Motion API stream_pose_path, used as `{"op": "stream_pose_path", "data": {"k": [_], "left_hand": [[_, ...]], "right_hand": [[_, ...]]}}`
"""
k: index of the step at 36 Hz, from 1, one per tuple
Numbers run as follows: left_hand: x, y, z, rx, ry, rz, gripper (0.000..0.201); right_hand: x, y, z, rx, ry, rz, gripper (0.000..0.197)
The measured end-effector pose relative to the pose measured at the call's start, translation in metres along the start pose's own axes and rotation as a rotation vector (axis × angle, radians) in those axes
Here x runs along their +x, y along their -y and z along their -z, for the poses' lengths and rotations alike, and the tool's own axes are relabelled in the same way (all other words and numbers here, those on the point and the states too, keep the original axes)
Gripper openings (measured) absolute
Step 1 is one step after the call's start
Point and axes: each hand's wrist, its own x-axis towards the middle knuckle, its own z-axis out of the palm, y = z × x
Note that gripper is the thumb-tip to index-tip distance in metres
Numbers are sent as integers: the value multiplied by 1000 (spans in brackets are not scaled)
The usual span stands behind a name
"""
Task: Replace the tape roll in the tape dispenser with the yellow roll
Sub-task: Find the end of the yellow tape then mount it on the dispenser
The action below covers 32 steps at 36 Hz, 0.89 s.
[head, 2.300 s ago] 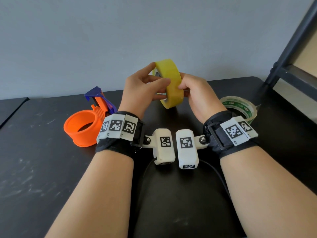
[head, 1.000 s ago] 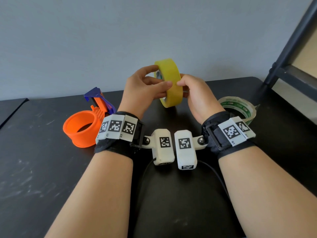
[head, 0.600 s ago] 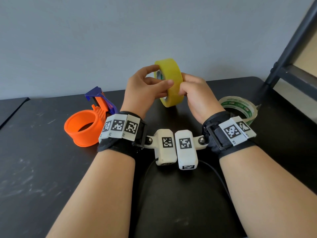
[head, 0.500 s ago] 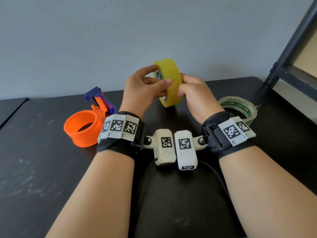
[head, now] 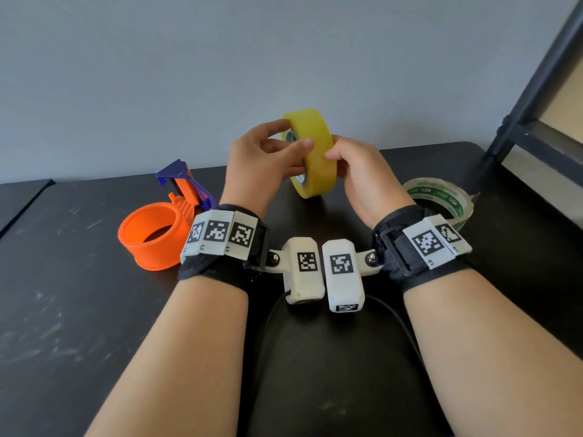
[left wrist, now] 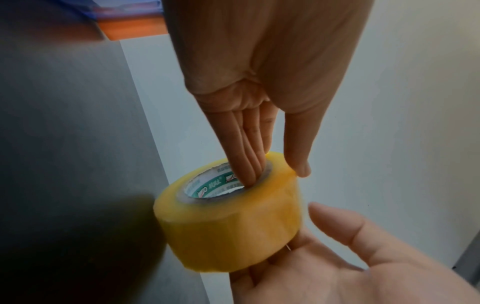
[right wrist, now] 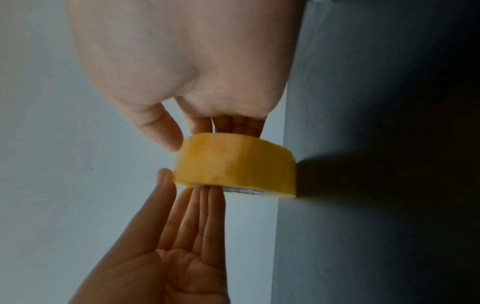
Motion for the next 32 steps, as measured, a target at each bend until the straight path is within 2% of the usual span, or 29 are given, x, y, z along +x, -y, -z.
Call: {"op": "stream_pose_path", "data": {"k": [2, 6, 13, 21, 28, 32], "left_hand": [[0, 0, 1, -2, -21, -8, 48], [2, 1, 3, -31, -60, -9, 43], [2, -1, 5, -12, -37, -27, 38], [1, -3, 5, 237, -110, -120, 34], [-6, -17, 8, 554, -88, -303, 28], [-16, -22, 9, 662, -89, -359, 23]], "right_hand": [[3, -1, 1, 19, -11, -19, 39], [1, -2, 0, -61, -3, 37, 39], [-3, -3, 2, -92, 58, 86, 41], [-9, 0, 3, -100, 101, 95, 39], [-21, 10, 1, -102, 129, 79, 41], [-32, 16, 1, -95, 125, 60, 43]]}}
